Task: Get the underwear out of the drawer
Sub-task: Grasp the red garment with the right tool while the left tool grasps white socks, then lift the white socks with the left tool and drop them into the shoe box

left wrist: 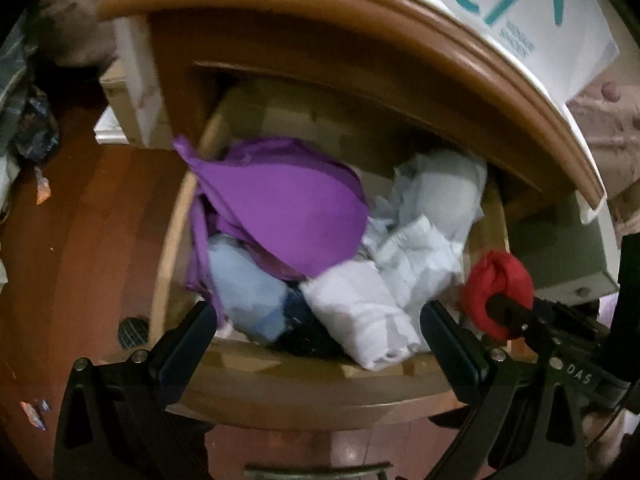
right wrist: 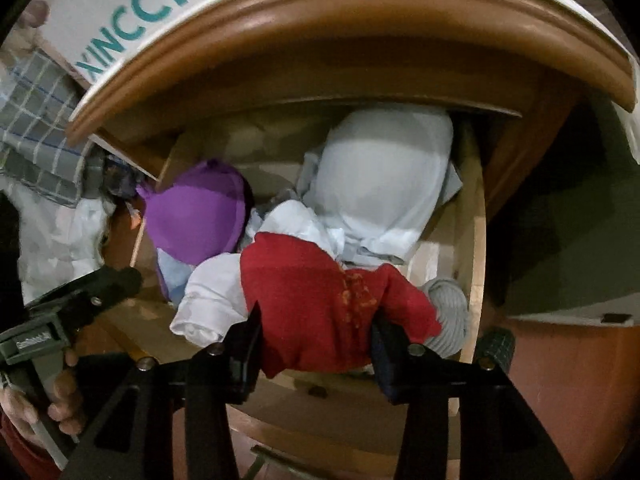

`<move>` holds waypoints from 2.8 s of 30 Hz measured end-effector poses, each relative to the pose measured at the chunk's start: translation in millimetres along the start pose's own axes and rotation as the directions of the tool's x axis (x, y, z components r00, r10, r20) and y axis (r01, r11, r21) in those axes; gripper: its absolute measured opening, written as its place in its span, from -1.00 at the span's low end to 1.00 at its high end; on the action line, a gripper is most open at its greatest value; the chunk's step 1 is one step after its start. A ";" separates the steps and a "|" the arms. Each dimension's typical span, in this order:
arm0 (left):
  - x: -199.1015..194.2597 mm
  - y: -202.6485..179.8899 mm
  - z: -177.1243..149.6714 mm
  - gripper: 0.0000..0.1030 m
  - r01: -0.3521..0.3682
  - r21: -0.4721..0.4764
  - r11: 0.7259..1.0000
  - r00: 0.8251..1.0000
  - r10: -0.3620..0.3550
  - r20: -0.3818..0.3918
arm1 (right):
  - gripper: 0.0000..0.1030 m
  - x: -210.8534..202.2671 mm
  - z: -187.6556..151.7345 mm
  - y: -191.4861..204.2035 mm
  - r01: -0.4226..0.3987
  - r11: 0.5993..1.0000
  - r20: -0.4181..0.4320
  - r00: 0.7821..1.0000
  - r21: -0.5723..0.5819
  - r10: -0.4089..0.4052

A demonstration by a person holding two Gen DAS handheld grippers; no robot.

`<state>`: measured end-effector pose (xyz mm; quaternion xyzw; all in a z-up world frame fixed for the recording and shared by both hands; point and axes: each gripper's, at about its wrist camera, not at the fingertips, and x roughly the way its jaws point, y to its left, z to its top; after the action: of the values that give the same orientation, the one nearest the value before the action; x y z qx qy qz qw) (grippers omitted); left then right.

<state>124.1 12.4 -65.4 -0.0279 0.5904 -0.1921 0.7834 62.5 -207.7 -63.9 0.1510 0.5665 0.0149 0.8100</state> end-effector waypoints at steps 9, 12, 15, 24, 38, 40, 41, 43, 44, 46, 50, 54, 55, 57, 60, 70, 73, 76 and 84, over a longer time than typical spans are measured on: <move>28.1 -24.2 10.9 0.96 -0.030 -0.016 0.999 0.991 0.027 -0.134 | -0.11 -3.4 -10.3 -3.7 -0.040 0.999 0.113 0.993 -0.027 0.043; 40.0 -27.9 12.1 0.96 -0.044 -0.047 0.998 0.986 0.036 -0.165 | -0.11 -15.2 -11.0 -3.7 -0.033 0.999 0.157 0.987 -0.035 0.038; 50.4 -29.6 11.3 0.96 -0.071 -0.067 0.995 0.980 0.057 -0.191 | -0.11 -25.4 -10.6 -5.7 -0.030 0.999 0.193 0.981 -0.033 0.036; 83.2 -33.3 12.7 0.26 -0.143 -0.082 0.986 0.950 0.114 -0.292 | -0.11 -27.7 -7.4 -12.2 -0.053 0.999 0.193 0.980 -0.003 0.053; 71.9 -24.3 2.6 -0.16 -0.107 -0.075 0.991 0.962 0.084 -0.260 | -0.11 -20.5 -6.7 -10.7 -0.052 0.999 0.173 0.984 -0.004 0.052; 65.7 -27.3 0.3 -0.17 -0.112 -0.050 0.992 0.966 0.097 -0.240 | -0.11 -19.6 -6.8 -9.7 -0.047 0.999 0.170 0.984 -0.008 0.048; 60.4 -28.7 -0.9 -0.17 -0.118 -0.033 0.992 0.969 0.108 -0.224 | -0.11 -18.7 -6.8 -9.5 -0.044 0.999 0.169 0.985 -0.008 0.045; 53.7 -33.3 -2.7 -0.17 -0.125 -0.008 0.992 0.972 0.121 -0.203 | -0.11 -17.5 -6.9 -8.9 -0.040 0.999 0.166 0.985 -0.010 0.041; 48.4 -33.5 -3.7 -0.18 -0.128 0.007 0.992 0.974 0.127 -0.189 | -0.11 -16.9 -7.0 -8.2 -0.037 0.999 0.166 0.985 -0.012 0.038; 40.6 -35.2 -6.5 -0.18 -0.129 0.029 0.991 0.978 0.132 -0.164 | -0.11 -15.9 -7.0 -7.2 -0.032 0.999 0.165 0.986 -0.016 0.034; 17.9 -40.3 -3.6 -0.18 -0.151 0.085 0.985 0.982 0.159 -0.102 | -0.11 -14.8 -7.2 -6.5 -0.027 0.999 0.166 0.986 -0.017 0.030; -1.0 -47.9 0.2 -0.18 -0.165 0.143 0.976 0.983 0.174 -0.052 | -0.11 -13.5 -7.2 -6.0 -0.023 1.000 0.167 0.986 -0.018 0.026; -3.7 -47.4 0.7 -0.18 -0.163 0.152 0.975 0.984 0.172 -0.045 | -0.11 -13.5 -7.2 -5.7 -0.023 1.000 0.167 0.986 -0.019 0.026; -11.1 -50.9 0.3 -0.18 -0.153 0.170 0.974 0.987 0.160 -0.029 | -0.11 -13.2 -7.5 -5.5 -0.021 1.000 0.167 0.986 -0.020 0.024; -22.2 -54.0 0.4 -0.18 -0.129 0.195 0.972 0.991 0.134 -0.012 | -0.11 -13.3 -7.6 -5.7 -0.021 1.000 0.169 0.985 -0.018 0.024; -73.9 -56.4 4.2 -0.18 -0.102 0.262 0.960 0.993 0.083 0.083 | -0.11 -12.7 -7.4 -5.8 -0.021 1.000 0.170 0.985 -0.017 0.023; -104.1 -55.0 14.9 -0.18 -0.108 0.259 0.960 0.987 0.072 0.145 | -0.11 -12.5 -7.4 -5.5 -0.019 1.000 0.169 0.985 -0.018 0.022; -138.6 -56.1 28.4 -0.18 -0.123 0.262 0.957 0.973 0.065 0.221 | -0.11 -12.5 -7.3 -5.6 -0.018 1.000 0.169 0.985 -0.018 0.021; -213.1 -58.4 102.5 -0.18 -0.193 0.234 0.953 0.913 0.088 0.398 | -0.11 -9.4 -7.6 -1.7 0.003 0.999 0.165 0.986 -0.033 0.003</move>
<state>155.5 10.7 176.1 0.0844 0.3948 -0.2038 0.8919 51.9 -209.5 -58.2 0.1382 0.4973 0.0118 0.8564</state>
